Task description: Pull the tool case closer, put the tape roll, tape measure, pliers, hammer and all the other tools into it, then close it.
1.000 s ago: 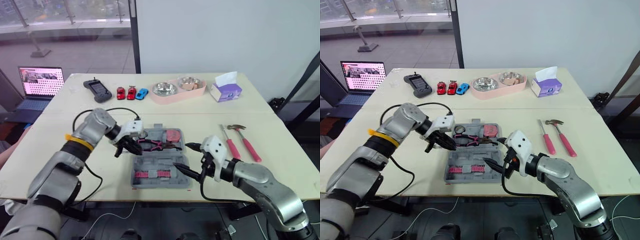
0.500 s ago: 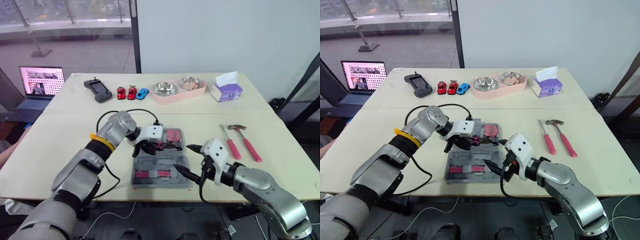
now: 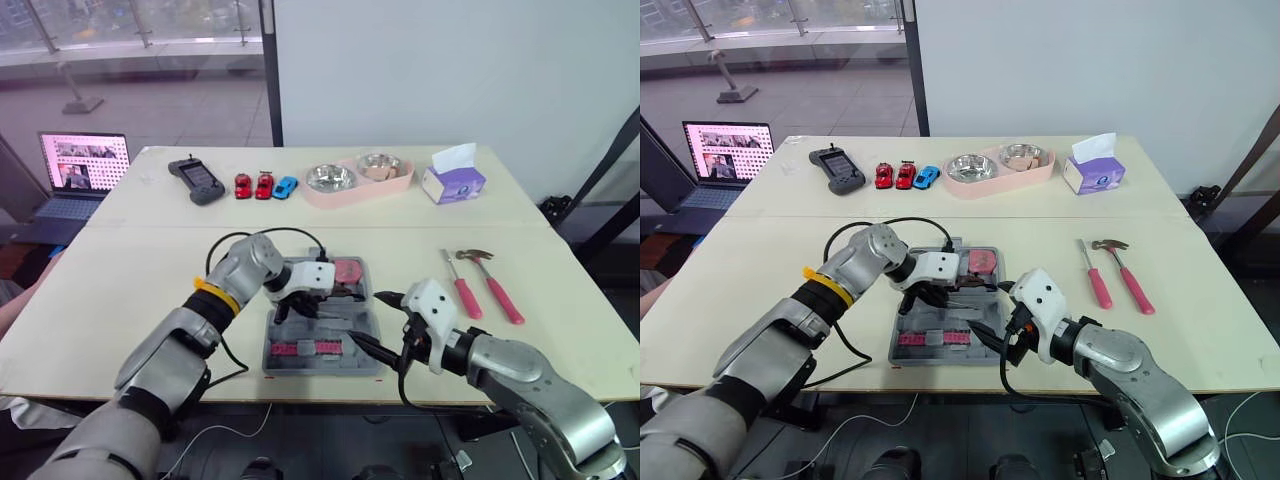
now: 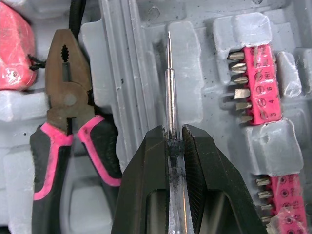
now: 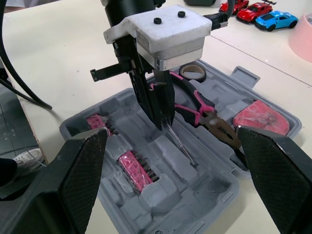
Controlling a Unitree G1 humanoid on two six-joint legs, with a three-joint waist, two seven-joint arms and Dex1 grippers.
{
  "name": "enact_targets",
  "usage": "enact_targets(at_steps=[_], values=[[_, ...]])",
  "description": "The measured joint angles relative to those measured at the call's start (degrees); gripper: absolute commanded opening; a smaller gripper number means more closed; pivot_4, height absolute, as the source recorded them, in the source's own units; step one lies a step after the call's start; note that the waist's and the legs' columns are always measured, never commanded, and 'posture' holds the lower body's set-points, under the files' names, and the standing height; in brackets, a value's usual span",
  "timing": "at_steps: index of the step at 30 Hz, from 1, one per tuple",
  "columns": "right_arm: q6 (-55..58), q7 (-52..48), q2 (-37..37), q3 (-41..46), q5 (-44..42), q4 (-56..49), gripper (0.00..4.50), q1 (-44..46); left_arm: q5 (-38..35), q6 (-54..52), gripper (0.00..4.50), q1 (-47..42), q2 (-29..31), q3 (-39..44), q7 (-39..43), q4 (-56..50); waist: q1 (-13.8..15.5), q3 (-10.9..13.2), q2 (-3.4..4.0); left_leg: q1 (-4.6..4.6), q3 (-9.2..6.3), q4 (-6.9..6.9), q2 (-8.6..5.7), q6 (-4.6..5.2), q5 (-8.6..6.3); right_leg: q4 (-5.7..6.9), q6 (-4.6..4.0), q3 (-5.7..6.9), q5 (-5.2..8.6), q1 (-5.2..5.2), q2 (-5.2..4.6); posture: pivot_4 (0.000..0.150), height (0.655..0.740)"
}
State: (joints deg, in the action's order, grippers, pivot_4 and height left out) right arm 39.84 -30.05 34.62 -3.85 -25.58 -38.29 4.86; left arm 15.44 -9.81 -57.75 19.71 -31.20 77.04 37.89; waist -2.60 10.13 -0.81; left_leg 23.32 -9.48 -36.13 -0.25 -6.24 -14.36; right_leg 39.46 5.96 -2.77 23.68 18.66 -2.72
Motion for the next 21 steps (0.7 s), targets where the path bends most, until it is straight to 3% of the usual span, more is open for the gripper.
enact_targets(at_steps=[21], values=[[0.88,0.15,-0.01,0.00,-0.43,0.00,4.50,0.14,1.59,-3.79,0.05,0.83,-0.22,-0.14,-1.69,-2.78,0.01,0.00,0.00,0.00,0.00,-0.03,0.00,0.00,0.00,0.02,0.00,0.00,0.00,-0.01,0.00,0.150,0.7400]])
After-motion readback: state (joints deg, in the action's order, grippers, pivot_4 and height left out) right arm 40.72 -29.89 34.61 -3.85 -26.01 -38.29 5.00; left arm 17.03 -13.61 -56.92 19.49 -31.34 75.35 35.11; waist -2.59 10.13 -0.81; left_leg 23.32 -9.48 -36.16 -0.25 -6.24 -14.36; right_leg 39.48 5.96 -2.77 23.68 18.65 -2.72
